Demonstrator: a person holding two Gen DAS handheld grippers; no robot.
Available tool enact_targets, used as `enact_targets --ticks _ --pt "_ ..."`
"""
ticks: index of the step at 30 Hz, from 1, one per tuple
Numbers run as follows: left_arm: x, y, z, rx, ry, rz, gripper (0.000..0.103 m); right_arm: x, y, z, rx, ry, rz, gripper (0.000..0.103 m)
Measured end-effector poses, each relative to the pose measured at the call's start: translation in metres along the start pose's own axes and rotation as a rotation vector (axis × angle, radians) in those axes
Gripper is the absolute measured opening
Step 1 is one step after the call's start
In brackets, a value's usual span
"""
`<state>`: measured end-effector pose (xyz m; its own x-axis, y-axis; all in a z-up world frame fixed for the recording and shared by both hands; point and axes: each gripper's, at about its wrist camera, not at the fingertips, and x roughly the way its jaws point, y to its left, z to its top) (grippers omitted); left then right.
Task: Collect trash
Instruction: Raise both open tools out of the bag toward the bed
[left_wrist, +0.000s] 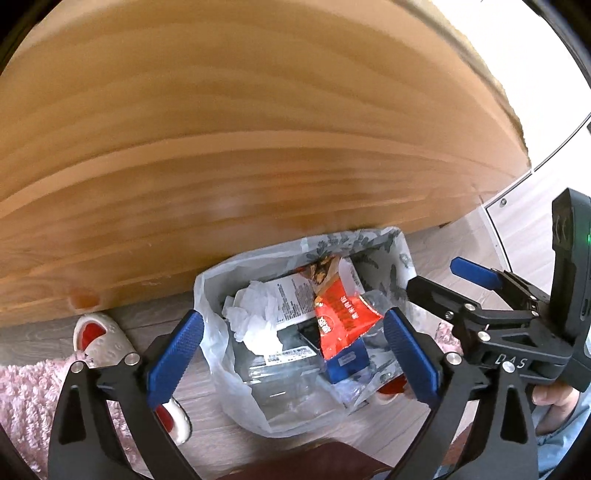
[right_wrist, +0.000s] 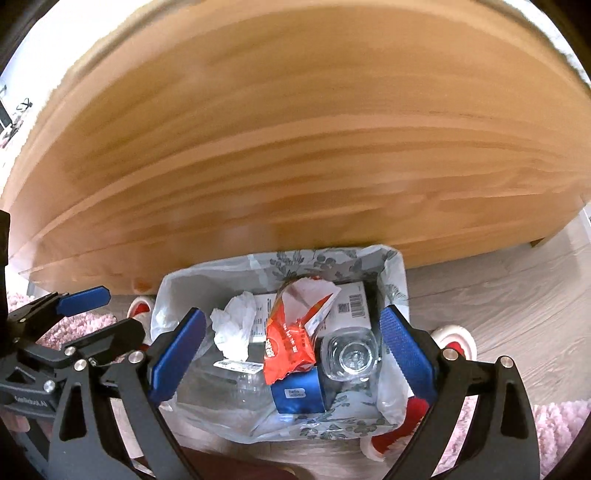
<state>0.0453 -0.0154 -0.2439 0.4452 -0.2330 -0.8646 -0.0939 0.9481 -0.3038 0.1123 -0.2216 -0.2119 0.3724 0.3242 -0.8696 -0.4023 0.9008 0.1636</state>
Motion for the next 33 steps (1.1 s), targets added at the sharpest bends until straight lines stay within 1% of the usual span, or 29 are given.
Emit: enact_targets --ticks 1,10,19,21,23,26,29,33 --pt "-0.003 0.000 0.000 -0.003 -0.011 -0.001 0.095 -0.002 0.000 0.000 0.001 -0.007 -0.001 0.095" --pt "-0.030 -0.002 0.003 0.001 -0.095 -0.010 0.095 -0.032 -0.003 0.001 0.021 -0.101 -0.004 0.095" --pt "-0.063 -0.010 0.006 0.037 -0.203 -0.018 0.095 -0.065 -0.005 0.001 0.017 -0.238 -0.009 0.095" --pt "-0.071 -0.011 0.007 0.045 -0.233 -0.012 0.095 -0.074 -0.004 0.001 0.018 -0.274 -0.016 0.095" --pt "-0.084 -0.012 0.008 0.051 -0.289 0.006 0.095 -0.085 -0.006 0.001 0.026 -0.319 -0.027 0.095" --pt "-0.104 -0.014 0.013 0.061 -0.359 0.012 0.095 -0.101 -0.009 0.004 0.041 -0.379 -0.029 0.095" --pt "-0.119 -0.015 0.017 0.066 -0.402 0.010 0.095 -0.116 -0.012 0.007 0.051 -0.434 -0.041 0.095" --pt "-0.132 -0.017 0.022 0.076 -0.437 0.013 0.095 -0.132 -0.015 0.013 0.053 -0.490 -0.055 0.095"
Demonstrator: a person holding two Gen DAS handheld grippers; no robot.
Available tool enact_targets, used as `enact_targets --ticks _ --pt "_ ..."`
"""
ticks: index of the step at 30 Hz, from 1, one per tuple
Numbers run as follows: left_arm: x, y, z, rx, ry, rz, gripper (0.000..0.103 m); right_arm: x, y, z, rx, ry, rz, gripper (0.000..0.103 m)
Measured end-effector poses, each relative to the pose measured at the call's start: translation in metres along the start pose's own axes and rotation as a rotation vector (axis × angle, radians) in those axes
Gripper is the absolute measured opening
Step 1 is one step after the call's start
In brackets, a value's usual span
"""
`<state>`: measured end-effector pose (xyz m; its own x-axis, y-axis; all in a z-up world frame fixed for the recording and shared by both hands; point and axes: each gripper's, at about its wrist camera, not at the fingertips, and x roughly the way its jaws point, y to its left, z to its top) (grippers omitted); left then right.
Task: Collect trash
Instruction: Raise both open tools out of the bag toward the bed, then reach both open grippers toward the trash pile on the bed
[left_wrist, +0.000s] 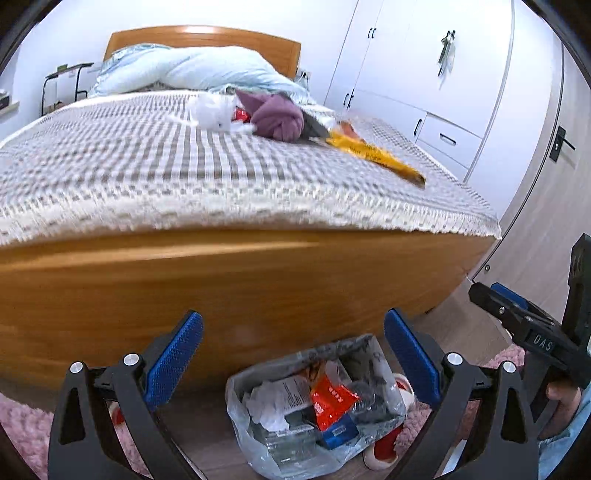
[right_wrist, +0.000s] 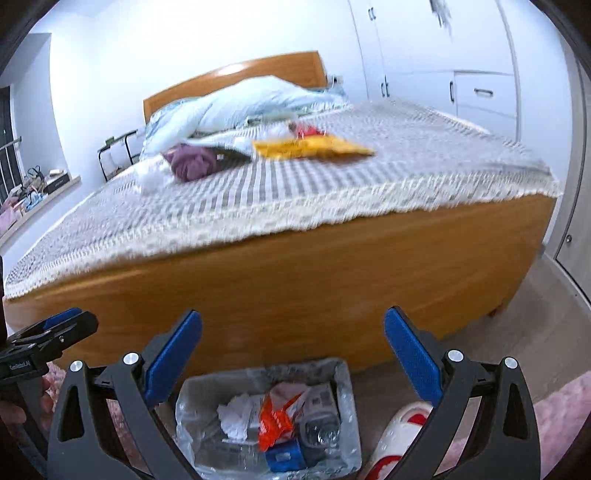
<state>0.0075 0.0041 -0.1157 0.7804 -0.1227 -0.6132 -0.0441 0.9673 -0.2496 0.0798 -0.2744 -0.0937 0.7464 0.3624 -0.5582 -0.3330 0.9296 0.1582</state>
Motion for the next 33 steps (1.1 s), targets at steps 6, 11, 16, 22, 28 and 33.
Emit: enact_targets --ticks 6,11,16,22,28,33 --pt "-0.014 -0.003 0.020 0.018 -0.068 -0.004 0.095 -0.012 0.001 0.021 -0.041 -0.091 -0.032 0.095" --pt "-0.023 -0.006 0.041 0.032 -0.128 -0.008 0.095 -0.021 0.000 0.040 -0.077 -0.158 -0.032 0.095" --pt "-0.031 -0.008 0.065 0.058 -0.201 -0.006 0.095 -0.024 -0.005 0.062 -0.087 -0.211 -0.027 0.095" --pt "-0.037 -0.009 0.092 0.078 -0.282 -0.018 0.095 -0.019 -0.010 0.084 -0.085 -0.257 -0.037 0.095" --pt "-0.032 -0.016 0.111 0.110 -0.329 -0.014 0.095 -0.009 -0.012 0.101 -0.086 -0.282 -0.042 0.095" --pt "-0.025 -0.016 0.121 0.116 -0.342 -0.018 0.095 0.001 -0.008 0.113 -0.099 -0.295 -0.044 0.095"
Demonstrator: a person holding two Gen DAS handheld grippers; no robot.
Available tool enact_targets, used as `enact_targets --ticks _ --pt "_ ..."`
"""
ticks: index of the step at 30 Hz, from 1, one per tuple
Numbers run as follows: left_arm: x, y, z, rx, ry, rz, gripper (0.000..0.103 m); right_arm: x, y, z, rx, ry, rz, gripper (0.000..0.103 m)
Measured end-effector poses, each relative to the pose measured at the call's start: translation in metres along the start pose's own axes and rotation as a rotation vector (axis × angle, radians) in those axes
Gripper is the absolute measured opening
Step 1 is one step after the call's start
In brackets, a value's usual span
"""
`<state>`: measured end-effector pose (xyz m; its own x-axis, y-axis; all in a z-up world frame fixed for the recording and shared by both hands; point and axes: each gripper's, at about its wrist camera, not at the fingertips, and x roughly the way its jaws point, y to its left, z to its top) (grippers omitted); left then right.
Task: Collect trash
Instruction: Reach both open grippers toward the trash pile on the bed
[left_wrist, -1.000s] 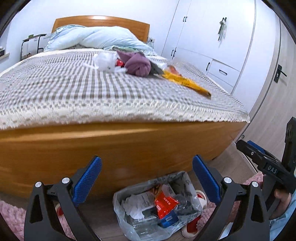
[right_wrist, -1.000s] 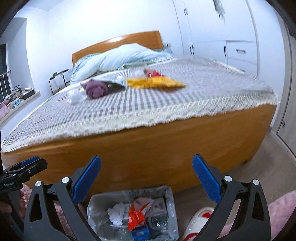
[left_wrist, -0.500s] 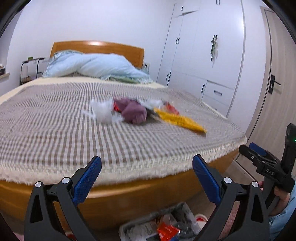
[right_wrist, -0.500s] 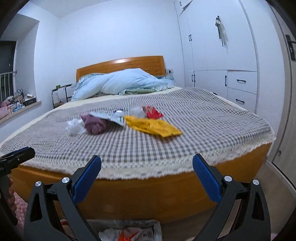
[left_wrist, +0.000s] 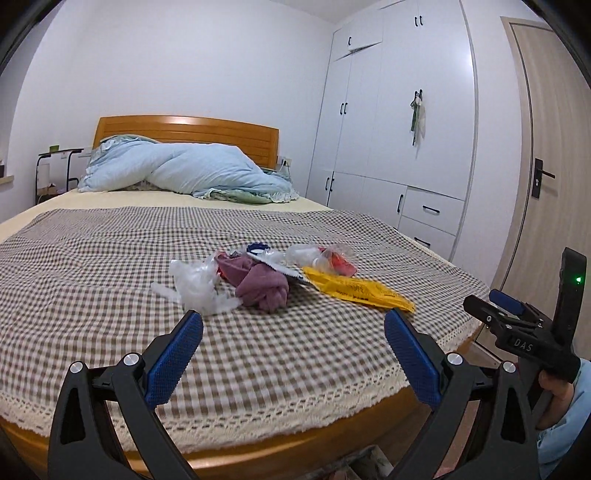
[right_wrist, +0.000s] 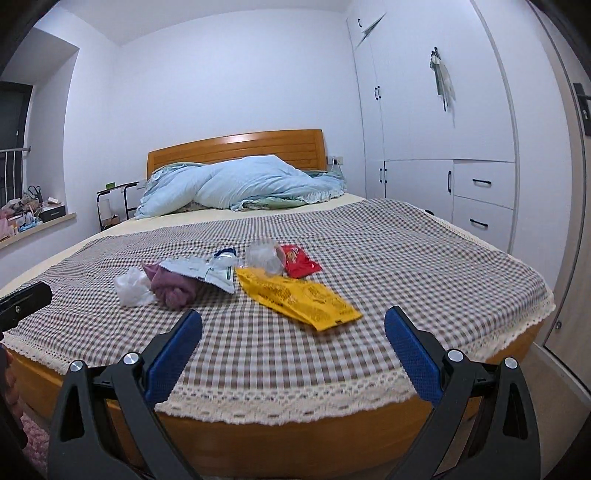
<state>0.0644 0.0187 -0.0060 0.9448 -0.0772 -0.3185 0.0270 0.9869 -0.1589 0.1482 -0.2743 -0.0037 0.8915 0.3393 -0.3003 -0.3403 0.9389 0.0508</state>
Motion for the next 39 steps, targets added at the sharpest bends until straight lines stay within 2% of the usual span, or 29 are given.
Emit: enact_targets --ticks 11,16,22,28,34,39 --pt "0.025 0.008 0.012 -0.006 -0.037 0.015 0.095 0.025 0.012 0.009 -0.074 -0.030 -0.028 0.095" --pt "0.036 0.015 0.014 -0.027 -0.046 -0.001 0.095 0.035 0.015 0.010 -0.103 -0.029 -0.049 0.095" --pt "0.051 0.022 0.010 -0.043 -0.017 -0.010 0.095 0.042 0.013 0.010 -0.121 -0.028 -0.036 0.095" --pt "0.066 0.029 0.011 -0.065 0.007 -0.004 0.095 0.058 0.016 0.014 -0.159 -0.016 -0.069 0.095" --pt "0.079 0.028 0.021 -0.047 0.006 0.003 0.095 0.076 0.029 0.026 -0.207 -0.035 -0.054 0.095" --pt "0.092 0.030 0.029 -0.048 0.018 0.006 0.095 0.098 0.044 0.033 -0.263 -0.017 -0.055 0.095"
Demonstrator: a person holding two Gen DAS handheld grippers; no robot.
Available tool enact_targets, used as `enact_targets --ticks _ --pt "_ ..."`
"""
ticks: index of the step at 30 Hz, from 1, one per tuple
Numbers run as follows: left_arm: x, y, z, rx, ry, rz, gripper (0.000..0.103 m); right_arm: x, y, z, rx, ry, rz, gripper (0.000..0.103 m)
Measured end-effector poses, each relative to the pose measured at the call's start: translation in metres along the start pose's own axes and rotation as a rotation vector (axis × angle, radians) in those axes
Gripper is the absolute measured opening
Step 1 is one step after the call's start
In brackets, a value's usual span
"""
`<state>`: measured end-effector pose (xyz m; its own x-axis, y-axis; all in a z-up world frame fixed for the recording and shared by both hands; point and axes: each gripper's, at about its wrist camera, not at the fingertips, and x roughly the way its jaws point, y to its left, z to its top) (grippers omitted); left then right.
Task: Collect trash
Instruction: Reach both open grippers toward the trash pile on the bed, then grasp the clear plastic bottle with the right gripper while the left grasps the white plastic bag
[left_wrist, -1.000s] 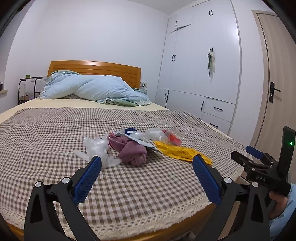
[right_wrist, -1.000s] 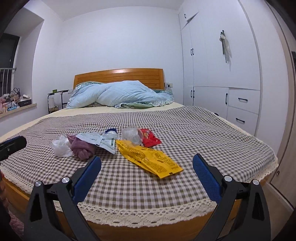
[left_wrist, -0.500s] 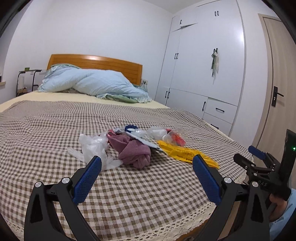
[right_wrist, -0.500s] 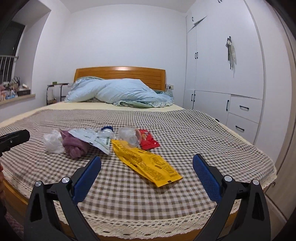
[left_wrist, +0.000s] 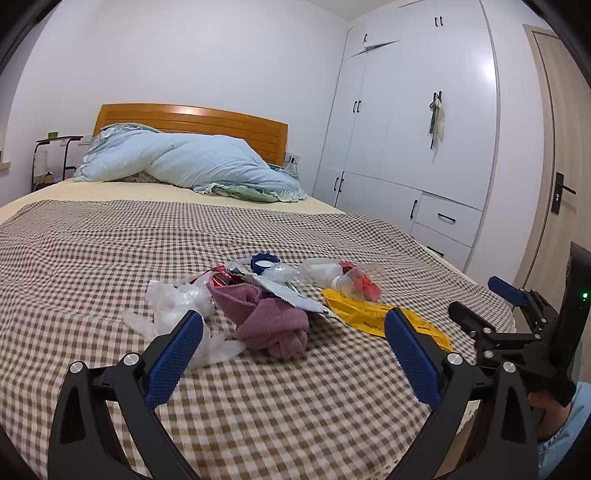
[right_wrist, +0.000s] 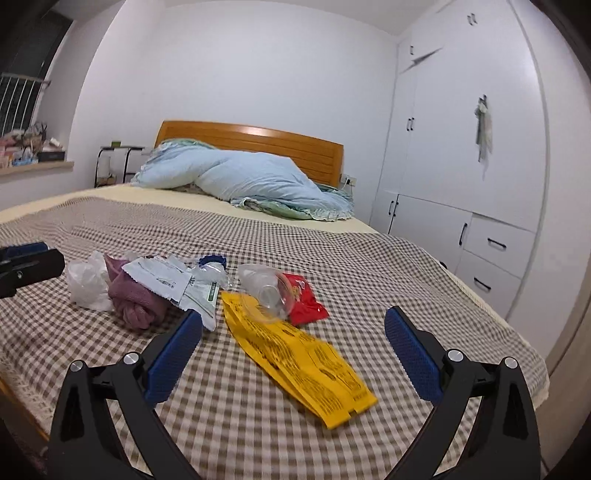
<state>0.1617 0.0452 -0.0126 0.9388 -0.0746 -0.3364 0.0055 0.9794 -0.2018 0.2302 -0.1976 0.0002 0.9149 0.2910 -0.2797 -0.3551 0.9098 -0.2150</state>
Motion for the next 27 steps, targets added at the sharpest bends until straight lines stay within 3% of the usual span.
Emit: enact_targets --ticks 10,23,27 --pt "0.025 0.018 0.018 -0.041 0.032 0.018 0.095 0.048 0.027 0.016 -0.067 0.065 -0.002 0.095" --pt "0.053 0.063 0.042 -0.140 0.075 0.077 0.095 0.130 0.042 0.023 -0.095 0.242 -0.071 0.095" --pt "0.062 0.073 0.039 -0.159 0.117 0.099 0.095 0.155 0.033 0.024 -0.063 0.309 -0.040 0.095"
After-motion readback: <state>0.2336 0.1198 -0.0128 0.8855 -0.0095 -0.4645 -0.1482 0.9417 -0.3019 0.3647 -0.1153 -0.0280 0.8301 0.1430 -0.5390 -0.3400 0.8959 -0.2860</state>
